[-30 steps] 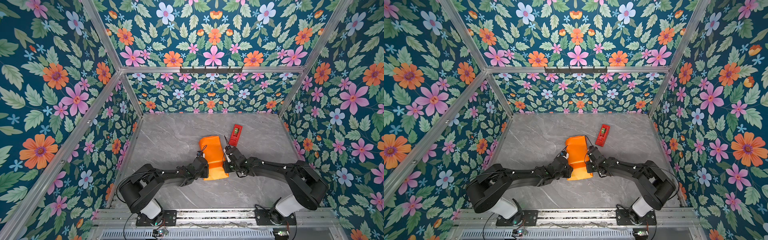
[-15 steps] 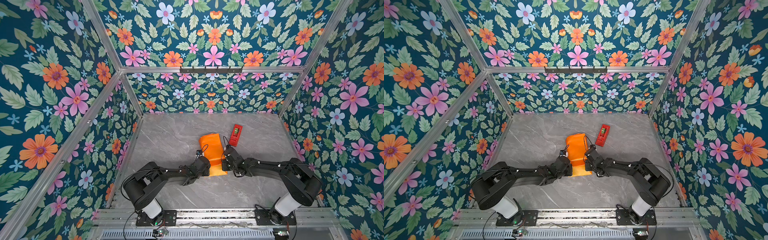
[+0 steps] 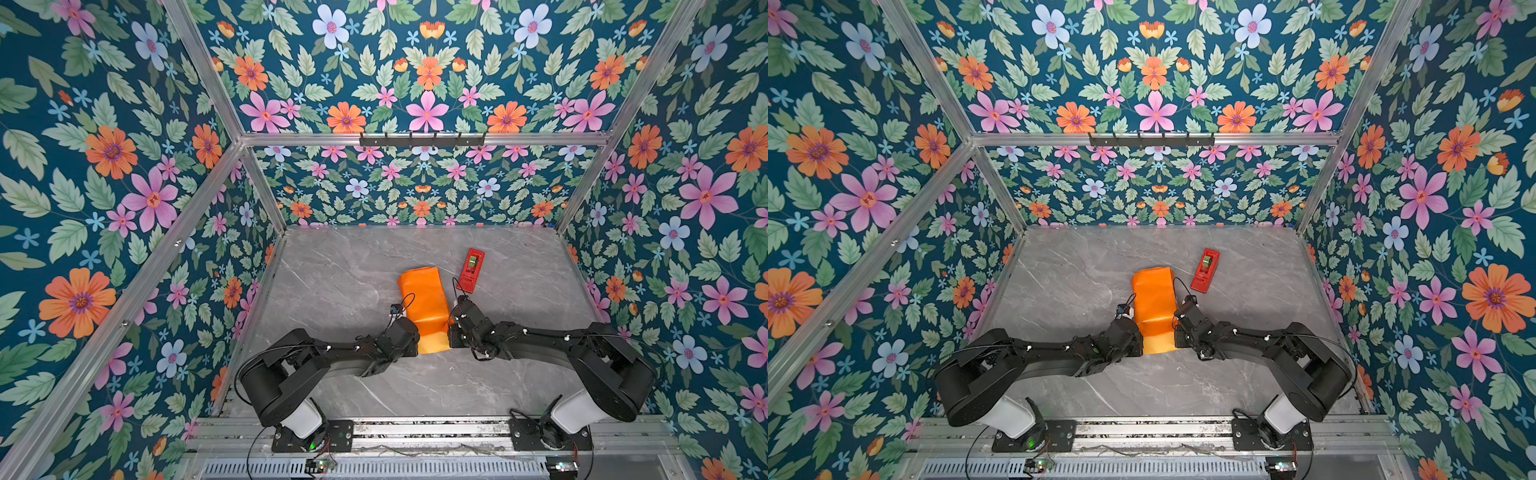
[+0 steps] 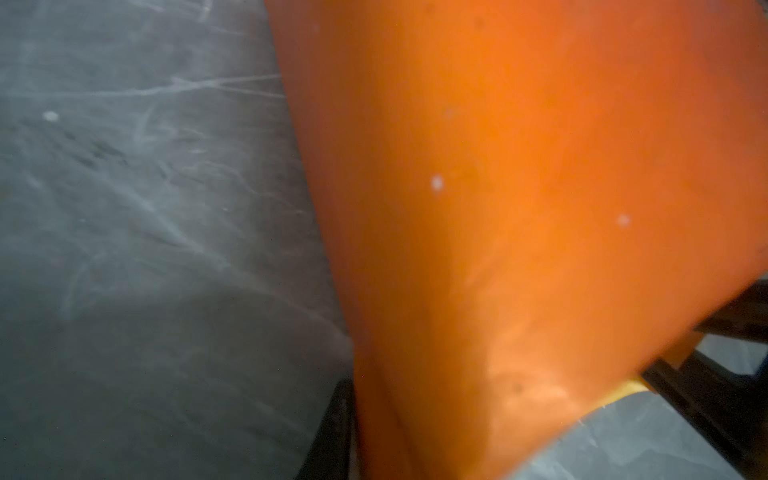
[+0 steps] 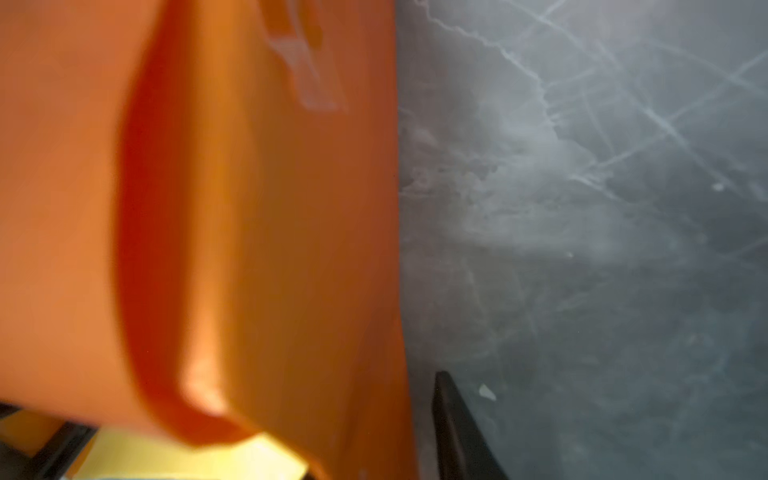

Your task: Wrap the gift box in paper

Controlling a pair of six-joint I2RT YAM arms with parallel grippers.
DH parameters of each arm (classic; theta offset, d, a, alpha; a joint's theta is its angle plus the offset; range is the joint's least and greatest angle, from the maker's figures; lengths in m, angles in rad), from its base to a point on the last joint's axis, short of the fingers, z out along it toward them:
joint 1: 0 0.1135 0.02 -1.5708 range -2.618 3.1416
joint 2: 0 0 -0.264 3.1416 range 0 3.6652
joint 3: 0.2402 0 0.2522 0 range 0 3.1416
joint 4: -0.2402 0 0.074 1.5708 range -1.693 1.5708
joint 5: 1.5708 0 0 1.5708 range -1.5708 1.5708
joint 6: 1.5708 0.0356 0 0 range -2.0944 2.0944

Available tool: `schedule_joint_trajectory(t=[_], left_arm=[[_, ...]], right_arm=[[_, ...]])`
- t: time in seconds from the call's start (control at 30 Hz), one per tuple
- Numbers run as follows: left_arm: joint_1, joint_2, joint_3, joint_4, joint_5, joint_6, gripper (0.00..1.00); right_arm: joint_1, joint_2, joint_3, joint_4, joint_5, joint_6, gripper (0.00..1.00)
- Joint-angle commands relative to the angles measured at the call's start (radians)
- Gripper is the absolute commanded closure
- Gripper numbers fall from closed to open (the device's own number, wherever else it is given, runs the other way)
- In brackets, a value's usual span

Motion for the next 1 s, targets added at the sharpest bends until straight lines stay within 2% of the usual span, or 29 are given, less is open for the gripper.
schedule_joint_trajectory(t=[0.0,0.13,0.3,0.5,0.63,0.73,0.83,0.97], left_arm=[[-0.003,0.022,0.013,-0.046,0.016,-0.007,0.9],[-0.004,0.027,0.019,-0.044,0.009,-0.006,1.0],[-0.005,0.035,0.026,-0.045,0.005,-0.007,1.0],[-0.005,0.029,0.029,-0.045,0.011,-0.001,0.98],[-0.006,-0.03,-0.007,-0.05,0.01,0.006,0.67],[-0.006,-0.11,-0.035,-0.082,0.005,0.059,0.46],[-0.007,-0.214,-0.044,-0.134,-0.031,0.146,0.32],[-0.007,-0.335,-0.014,-0.181,-0.076,0.301,0.21]], right_arm=[[0.001,0.016,0.007,0.006,0.0,0.017,0.81],[0.001,0.034,0.02,0.01,0.015,0.014,0.89],[0.001,0.051,0.03,0.01,0.03,0.014,1.0],[0.001,0.042,0.031,-0.007,0.04,0.014,0.98],[0.0,-0.001,0.01,-0.046,0.034,0.0,0.76],[0.001,-0.041,-0.006,-0.069,-0.001,-0.024,0.67],[0.001,-0.06,-0.007,-0.096,-0.032,-0.045,0.62],[-0.004,-0.084,-0.011,-0.108,-0.06,-0.063,0.59]])
